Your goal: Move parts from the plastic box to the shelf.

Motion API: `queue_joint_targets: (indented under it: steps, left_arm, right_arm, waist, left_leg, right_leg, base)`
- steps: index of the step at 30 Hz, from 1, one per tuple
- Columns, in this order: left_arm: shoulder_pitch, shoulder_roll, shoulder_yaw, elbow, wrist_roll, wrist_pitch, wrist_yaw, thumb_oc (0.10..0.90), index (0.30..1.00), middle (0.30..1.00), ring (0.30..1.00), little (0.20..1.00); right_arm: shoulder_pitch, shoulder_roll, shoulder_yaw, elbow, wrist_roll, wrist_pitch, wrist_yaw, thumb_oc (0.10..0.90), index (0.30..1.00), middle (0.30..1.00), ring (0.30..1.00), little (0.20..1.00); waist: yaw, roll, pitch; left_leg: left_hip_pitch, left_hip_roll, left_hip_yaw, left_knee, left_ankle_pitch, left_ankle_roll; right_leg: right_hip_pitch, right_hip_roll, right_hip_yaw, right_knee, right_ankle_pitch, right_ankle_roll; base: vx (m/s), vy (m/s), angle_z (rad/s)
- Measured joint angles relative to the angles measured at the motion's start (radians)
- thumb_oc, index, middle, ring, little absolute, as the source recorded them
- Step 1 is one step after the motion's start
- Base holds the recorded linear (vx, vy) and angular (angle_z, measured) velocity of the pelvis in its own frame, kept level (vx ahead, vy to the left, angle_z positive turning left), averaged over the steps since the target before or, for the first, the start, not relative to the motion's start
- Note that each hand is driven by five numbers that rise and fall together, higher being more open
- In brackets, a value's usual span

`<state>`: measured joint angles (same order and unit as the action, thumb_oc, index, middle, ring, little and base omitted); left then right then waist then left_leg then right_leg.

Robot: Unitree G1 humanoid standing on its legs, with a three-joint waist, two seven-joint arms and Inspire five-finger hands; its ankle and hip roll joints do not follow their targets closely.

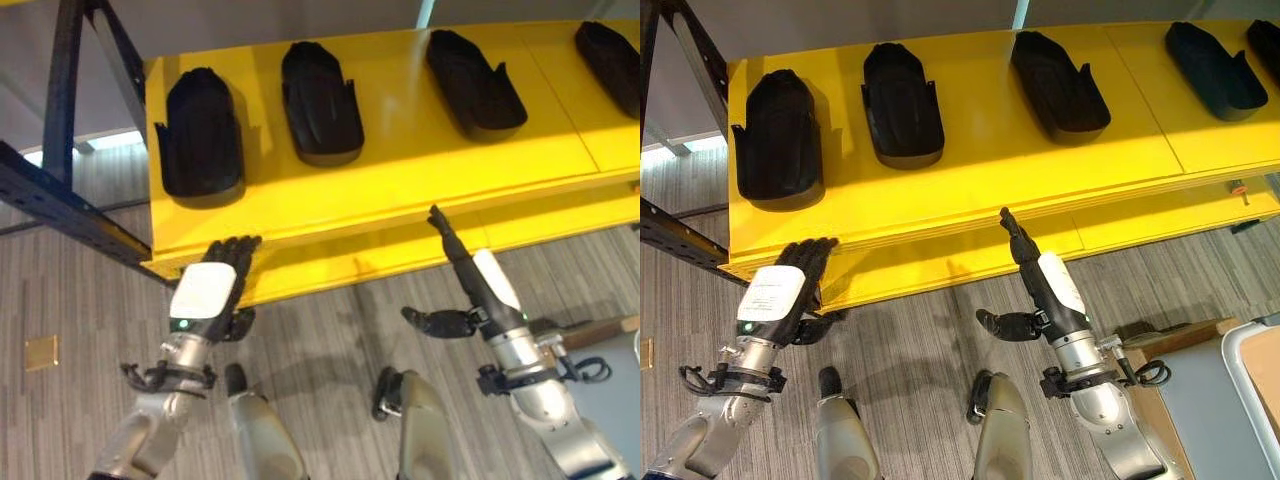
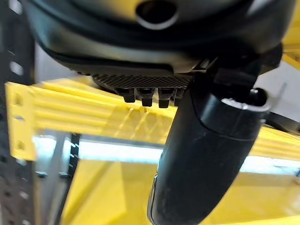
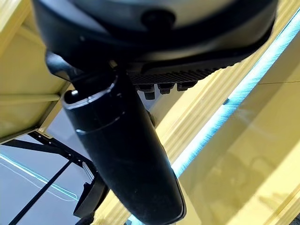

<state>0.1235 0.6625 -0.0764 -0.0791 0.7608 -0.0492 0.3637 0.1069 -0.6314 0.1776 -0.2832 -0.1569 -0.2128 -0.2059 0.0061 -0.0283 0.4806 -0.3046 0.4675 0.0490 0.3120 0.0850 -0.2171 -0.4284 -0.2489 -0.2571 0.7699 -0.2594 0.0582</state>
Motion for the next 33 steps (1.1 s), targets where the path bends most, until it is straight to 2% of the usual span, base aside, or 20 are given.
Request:
queue_joint_targets:
  steps: [6, 9, 15, 25, 33]
  left_arm:
    - [0.029, -0.001, 0.076, -0.006, 0.000, 0.005, 0.091, 0.900, 1.000, 1.000, 1.000, 1.000]
    - [0.045, -0.001, 0.087, -0.023, 0.000, 0.005, 0.128, 0.900, 1.000, 1.000, 1.000, 1.000]
    - [0.055, -0.001, 0.086, -0.023, 0.000, 0.007, 0.131, 0.900, 1.000, 1.000, 1.000, 1.000]
    - [0.035, -0.001, 0.054, 0.013, 0.004, 0.008, 0.128, 0.900, 1.000, 1.000, 1.000, 1.000]
    - [-0.074, -0.018, -0.038, 0.171, 0.038, 0.050, 0.130, 0.900, 1.000, 1.000, 1.000, 1.000]
  right_arm:
    - [0.000, -0.001, 0.000, 0.000, 0.000, -0.001, -0.014, 0.900, 1.000, 1.000, 1.000, 1.000]
    - [0.001, -0.001, 0.000, 0.000, 0.000, -0.005, -0.022, 0.900, 1.000, 1.000, 1.000, 1.000]
    - [0.001, -0.001, 0.000, 0.000, 0.000, -0.011, -0.023, 0.900, 1.000, 1.000, 1.000, 1.000]
    - [0.001, 0.000, 0.000, 0.000, 0.000, -0.011, -0.023, 0.900, 1.000, 1.000, 1.000, 1.000]
    - [-0.005, 0.001, 0.005, 0.000, 0.000, -0.011, -0.026, 0.900, 1.000, 1.000, 1.000, 1.000]
  waist:
    - [0.005, -0.001, 0.000]
    - [0.021, -0.001, 0.000]
    - [0.026, -0.008, 0.004]
    - [0.022, -0.013, 0.006]
    - [0.014, -0.013, 0.007]
  left_leg:
    - [-0.003, 0.000, -0.001, 0.000, 0.000, 0.000]
    - [-0.003, -0.001, -0.001, 0.000, 0.000, 0.000]
    - [-0.002, -0.002, -0.002, 0.001, 0.000, 0.000]
    - [-0.001, -0.002, -0.002, 0.003, 0.000, 0.000]
    - [-0.003, -0.001, -0.001, 0.015, -0.003, -0.001]
  right_leg:
    - [0.000, 0.000, -0.002, -0.001, 0.000, 0.001]
    - [0.000, -0.001, -0.004, -0.001, 0.001, 0.001]
    - [0.003, -0.002, -0.003, -0.001, -0.001, 0.002]
    - [0.003, -0.002, -0.002, 0.000, 0.001, 0.002]
    - [0.003, -0.002, 0.001, 0.000, 0.003, 0.001]
  base:
    - [0.00, 0.000, 0.00]
    - [0.00, 0.000, 0.00]
    - [0.00, 0.000, 0.00]
    - [0.00, 0.000, 0.00]
    - [0.00, 0.000, 0.00]
